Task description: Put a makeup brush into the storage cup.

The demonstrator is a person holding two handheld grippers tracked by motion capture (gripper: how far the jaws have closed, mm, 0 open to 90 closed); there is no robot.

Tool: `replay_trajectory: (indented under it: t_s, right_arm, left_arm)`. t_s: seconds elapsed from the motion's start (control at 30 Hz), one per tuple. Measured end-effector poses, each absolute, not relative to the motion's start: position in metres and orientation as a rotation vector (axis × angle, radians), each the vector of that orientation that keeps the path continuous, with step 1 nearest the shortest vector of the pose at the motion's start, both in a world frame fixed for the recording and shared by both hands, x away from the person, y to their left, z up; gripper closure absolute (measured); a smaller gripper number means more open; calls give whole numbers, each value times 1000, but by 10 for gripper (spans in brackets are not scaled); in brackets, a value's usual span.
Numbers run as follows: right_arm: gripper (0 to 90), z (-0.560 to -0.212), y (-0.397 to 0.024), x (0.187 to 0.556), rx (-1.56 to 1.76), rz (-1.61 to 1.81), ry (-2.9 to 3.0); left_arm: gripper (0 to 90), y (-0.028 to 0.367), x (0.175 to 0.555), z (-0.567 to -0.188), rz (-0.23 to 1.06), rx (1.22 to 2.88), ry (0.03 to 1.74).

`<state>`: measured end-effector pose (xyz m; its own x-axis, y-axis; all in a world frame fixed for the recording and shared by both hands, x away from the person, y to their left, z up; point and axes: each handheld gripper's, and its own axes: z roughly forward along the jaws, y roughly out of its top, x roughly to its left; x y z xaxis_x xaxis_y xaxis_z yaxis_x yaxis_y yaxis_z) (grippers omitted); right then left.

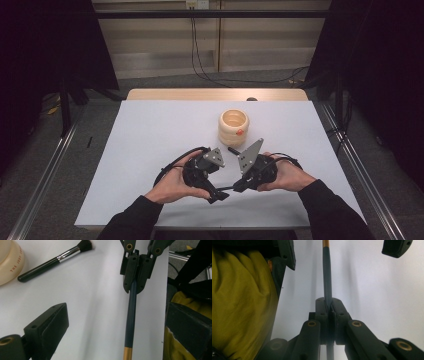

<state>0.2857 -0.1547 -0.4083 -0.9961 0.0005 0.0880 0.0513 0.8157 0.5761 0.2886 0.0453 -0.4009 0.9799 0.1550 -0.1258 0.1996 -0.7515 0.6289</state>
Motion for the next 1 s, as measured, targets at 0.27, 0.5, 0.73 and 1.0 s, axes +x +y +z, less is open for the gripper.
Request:
replay_trajectory:
  t_s: [0.27,0.5,0.73,1.0]
  right_arm:
    - [855,-412,-156,286,-78,-914,-2912]
    - [854,-413,-159,289,-120,-935,-2905]
    - [854,-411,-163,289,-162,-974,-2921]
    - [854,-411,-171,288,-241,-1012,-2934]
  left_arm:
    - [38,61,289,-397,-40,2380,295]
    - [34,78,289,-397,25,2256,379]
    - [31,88,287,-398,77,2168,433]
    - [31,98,285,-401,116,2104,460]
